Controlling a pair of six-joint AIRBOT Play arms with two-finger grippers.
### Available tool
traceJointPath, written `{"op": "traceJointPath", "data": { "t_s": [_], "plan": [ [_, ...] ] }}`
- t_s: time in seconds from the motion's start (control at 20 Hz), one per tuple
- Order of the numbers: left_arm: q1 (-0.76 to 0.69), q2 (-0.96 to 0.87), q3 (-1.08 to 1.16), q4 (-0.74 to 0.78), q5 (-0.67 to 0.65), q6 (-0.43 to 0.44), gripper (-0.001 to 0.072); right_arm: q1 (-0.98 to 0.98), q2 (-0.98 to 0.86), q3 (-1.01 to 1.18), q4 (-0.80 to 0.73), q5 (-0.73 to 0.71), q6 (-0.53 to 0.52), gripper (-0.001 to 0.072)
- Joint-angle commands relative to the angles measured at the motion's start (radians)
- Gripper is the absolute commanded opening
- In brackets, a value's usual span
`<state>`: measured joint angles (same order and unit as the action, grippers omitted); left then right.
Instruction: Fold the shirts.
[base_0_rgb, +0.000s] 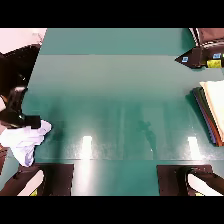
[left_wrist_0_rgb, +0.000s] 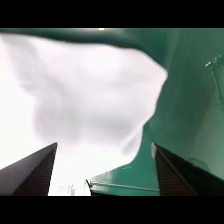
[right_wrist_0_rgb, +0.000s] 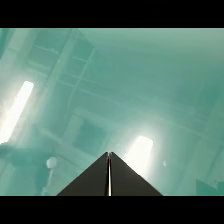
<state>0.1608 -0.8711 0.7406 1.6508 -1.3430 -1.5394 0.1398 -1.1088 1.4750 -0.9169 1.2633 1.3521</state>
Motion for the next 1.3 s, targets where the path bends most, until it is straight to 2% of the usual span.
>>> {"op": "traceJointPath", "data": {
  "t_s": [0.0, 0.05, 0.1, 0.15, 0.2, 0.3, 0.45, 0.55, 0.7, 0.85, 1.0, 1.1, 1.25],
  "plan": [
    [0.014, 0.006, -0.122, 0.041, 0.085, -0.083, 0.0717, 0.0, -0.001, 0.0, 0.0, 0.001, 0.0, 0.0019],
    [0.014, 0.006, -0.125, 0.042, 0.084, -0.085, 0.0714, 0.0, -0.001, 0.0, 0.0, 0.0, 0.0, 0.0019],
    [0.014, 0.007, -0.122, 0.042, 0.077, -0.087, 0.0502, 0.0, -0.001, 0.0, 0.0, 0.0, 0.0, 0.0019],
    [0.014, 0.007, -0.121, 0.042, 0.068, -0.084, 0.014, 0.0, -0.001, 0.0, 0.001, 0.0, 0.0, 0.0018],
    [0.014, 0.007, -0.119, 0.042, 0.066, -0.084, 0.0033, 0.0, -0.001, 0.001, 0.001, -0.003, 0.0, 0.0019],
    [0.014, 0.007, -0.068, 0.04, 0.023, -0.085, 0.0026, 0.0, 0.002, 0.001, 0.002, -0.015, 0.0, 0.0018],
    [0.013, 0.007, 0.19, -0.014, -0.081, -0.067, 0.0026, 0.0, 0.034, 0.002, 0.009, -0.088, 0.0, 0.0018],
    [0.013, 0.007, 0.421, -0.151, -0.115, -0.024, 0.0026, 0.0, 0.076, 0.003, 0.008, -0.166, 0.0, 0.0018],
    [-0.014, 0.007, 0.711, -0.37, -0.086, -0.021, 0.0024, 0.0, 0.13, 0.003, 0.008, -0.262, 0.0, 0.0018],
    [-0.196, -0.004, 0.86, -0.373, 0.01, 0.0, 0.0023, 0.0, 0.165, 0.004, 0.007, -0.307, 0.0, 0.0018],
    [-0.43, -0.057, 0.892, -0.364, 0.116, 0.024, 0.0023, 0.0, 0.185, 0.004, 0.005, -0.332, 0.0, 0.0018],
    [-0.591, -0.138, 0.892, -0.329, 0.142, 0.032, 0.0022, 0.0, 0.195, 0.004, 0.002, -0.352, 0.0, 0.0017],
    [-0.808, -0.313, 0.892, -0.32, 0.188, 0.104, 0.0026, 0.0, 0.187, 0.039, 0.0, -0.345, 0.0, 0.0017]
  ]
}}
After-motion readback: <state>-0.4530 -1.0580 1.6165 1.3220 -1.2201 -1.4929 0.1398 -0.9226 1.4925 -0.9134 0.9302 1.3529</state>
